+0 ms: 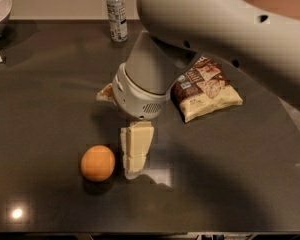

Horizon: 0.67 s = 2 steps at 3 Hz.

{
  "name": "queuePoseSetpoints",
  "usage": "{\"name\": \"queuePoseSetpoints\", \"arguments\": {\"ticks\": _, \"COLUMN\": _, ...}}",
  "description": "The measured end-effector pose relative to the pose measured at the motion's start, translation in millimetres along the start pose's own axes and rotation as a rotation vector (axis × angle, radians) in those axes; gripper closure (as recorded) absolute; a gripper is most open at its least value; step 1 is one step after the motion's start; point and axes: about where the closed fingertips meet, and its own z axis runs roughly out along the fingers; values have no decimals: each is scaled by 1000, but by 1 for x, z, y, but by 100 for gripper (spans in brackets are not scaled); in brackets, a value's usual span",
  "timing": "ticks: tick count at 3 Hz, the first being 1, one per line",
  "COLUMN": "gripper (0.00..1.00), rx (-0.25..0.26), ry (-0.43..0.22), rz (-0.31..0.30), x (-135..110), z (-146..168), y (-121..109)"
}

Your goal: Move orange near brown chip bag

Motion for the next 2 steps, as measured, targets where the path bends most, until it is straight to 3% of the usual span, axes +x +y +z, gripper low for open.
{"name": "queuePoseSetpoints", "arguments": {"ticks": 2, "gripper": 0, "rx": -82, "ry": 5, "rz": -96, "x": -29, "z": 38, "y": 13}}
